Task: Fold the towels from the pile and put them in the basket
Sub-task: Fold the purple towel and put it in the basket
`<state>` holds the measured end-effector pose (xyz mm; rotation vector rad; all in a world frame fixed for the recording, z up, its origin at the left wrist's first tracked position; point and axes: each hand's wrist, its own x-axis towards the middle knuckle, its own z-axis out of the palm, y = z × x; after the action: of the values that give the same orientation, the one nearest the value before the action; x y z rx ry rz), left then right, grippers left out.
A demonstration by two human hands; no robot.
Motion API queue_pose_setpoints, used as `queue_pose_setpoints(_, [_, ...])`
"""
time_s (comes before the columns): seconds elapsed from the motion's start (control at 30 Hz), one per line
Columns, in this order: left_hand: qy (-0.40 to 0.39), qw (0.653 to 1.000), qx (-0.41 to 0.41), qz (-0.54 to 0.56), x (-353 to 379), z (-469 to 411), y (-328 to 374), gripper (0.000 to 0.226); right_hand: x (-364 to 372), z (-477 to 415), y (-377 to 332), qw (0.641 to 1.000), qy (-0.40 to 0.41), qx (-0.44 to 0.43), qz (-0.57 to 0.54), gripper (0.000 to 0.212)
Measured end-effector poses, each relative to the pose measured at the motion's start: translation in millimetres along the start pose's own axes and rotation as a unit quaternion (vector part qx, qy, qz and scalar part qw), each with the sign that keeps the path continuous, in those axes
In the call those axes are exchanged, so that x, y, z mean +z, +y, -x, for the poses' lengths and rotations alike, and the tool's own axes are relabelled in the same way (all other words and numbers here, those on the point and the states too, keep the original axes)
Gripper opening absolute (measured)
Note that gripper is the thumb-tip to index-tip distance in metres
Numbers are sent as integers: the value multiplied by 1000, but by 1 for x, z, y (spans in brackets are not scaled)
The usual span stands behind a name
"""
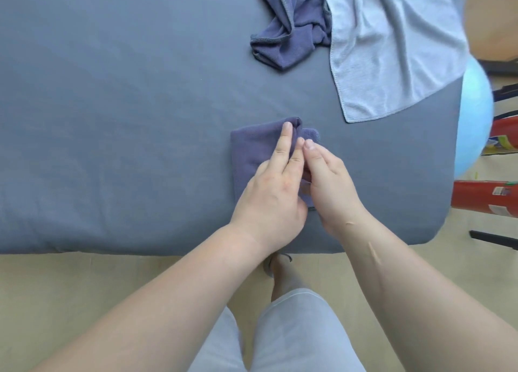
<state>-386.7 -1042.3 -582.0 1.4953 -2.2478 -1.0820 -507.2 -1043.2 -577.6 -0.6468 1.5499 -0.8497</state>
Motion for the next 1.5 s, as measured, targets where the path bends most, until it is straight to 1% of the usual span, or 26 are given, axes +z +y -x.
queue_pose_setpoints(0.1, [-33,999,-8,20,11,-4,5,77,-12,-6,7,999,22,6,39,39])
queue_pose_setpoints(0.13, [-30,999,-9,25,12,-2,4,75,-13,-8,8,998,31,13,52,34])
queue_pose_setpoints(0.2, [16,1000,-1,8,10,3,-1,64,-14,-14,12,993,51,21,104,18])
queue_pose_setpoints(0.27, [88,994,11,-60,7,9,-11,54,-13,-17,14,984,60,26,165,39])
queue_pose_setpoints(0.3, [114,988,12,-102,6,11,-18,52,-13,-18,15,982,58,22,180,47])
queue_pose_setpoints(0.33, [128,982,10,-141,4,13,-24,54,-13,-19,16,981,60,19,186,51])
queue_pose_setpoints(0.4, [106,975,1,-193,3,14,-33,64,-16,-20,18,983,65,2,174,48])
queue_pose_setpoints(0.47, [49,971,-7,-234,6,12,-39,75,-21,-20,17,986,62,-19,150,39])
queue_pose_setpoints(0.57, [-18,952,-22,-304,14,4,-41,90,-33,-20,18,988,39,-28,147,26])
queue_pose_setpoints(0.63, [-44,941,-32,-334,20,-2,-42,96,-42,-21,22,981,36,-36,186,20])
queue_pose_setpoints(0.7, [-65,934,-27,-349,28,-6,-44,101,-49,-21,26,971,41,-46,233,21])
queue_pose_setpoints(0.8, [-77,936,-13,-342,37,-9,-48,105,-51,-22,28,952,42,-57,297,19])
queue_pose_setpoints(0.83, [-78,938,-14,-338,39,-11,-49,107,-52,-23,29,939,48,-74,332,14])
queue_pose_setpoints(0.87, [-78,939,-18,-334,40,-12,-49,109,-52,-23,29,917,60,-111,378,11])
queue_pose_setpoints(0.9, [-80,940,-24,-332,41,-13,-49,111,-52,-23,29,884,76,-169,430,12])
queue_pose_setpoints(0.93, [-81,940,-30,-329,43,-13,-48,113,-52,-23,29,841,83,-234,480,21])
queue_pose_setpoints(0.97, [-81,941,-37,-327,44,-14,-47,115,-53,-24,31,797,70,-292,524,33])
queue_pose_setpoints(1.0, [-81,941,-47,-325,46,-14,-45,115,-53,-26,33,751,34,-329,572,46])
queue_pose_setpoints(1.07, [-84,941,-66,-322,48,-15,-43,116,-55,-32,38,661,-59,-329,672,66])
queue_pose_setpoints(1.1, [-85,940,-74,-322,48,-16,-42,118,-57,-37,41,629,-92,-314,705,71])
queue_pose_setpoints(1.13, [-87,939,-79,-322,47,-17,-42,120,-59,-42,44,608,-111,-299,727,75])
queue_pose_setpoints(1.17, [-89,938,-82,-324,46,-17,-42,122,-61,-47,47,596,-121,-288,740,77])
queue_pose_setpoints(1.23, [-92,938,-73,-327,44,-18,-43,124,-64,-52,49,587,-128,-277,750,79])
queue_pose_setpoints(1.33, [-84,942,-40,-323,36,-12,-47,122,-61,-53,46,605,-123,-276,737,84])
queue_pose_setpoints(1.4, [-63,947,-26,-313,27,-4,-53,115,-58,-55,40,618,-114,-289,722,88])
queue_pose_setpoints(1.5, [-38,952,-41,-302,12,11,-63,106,-57,-63,30,617,-126,-311,712,91])
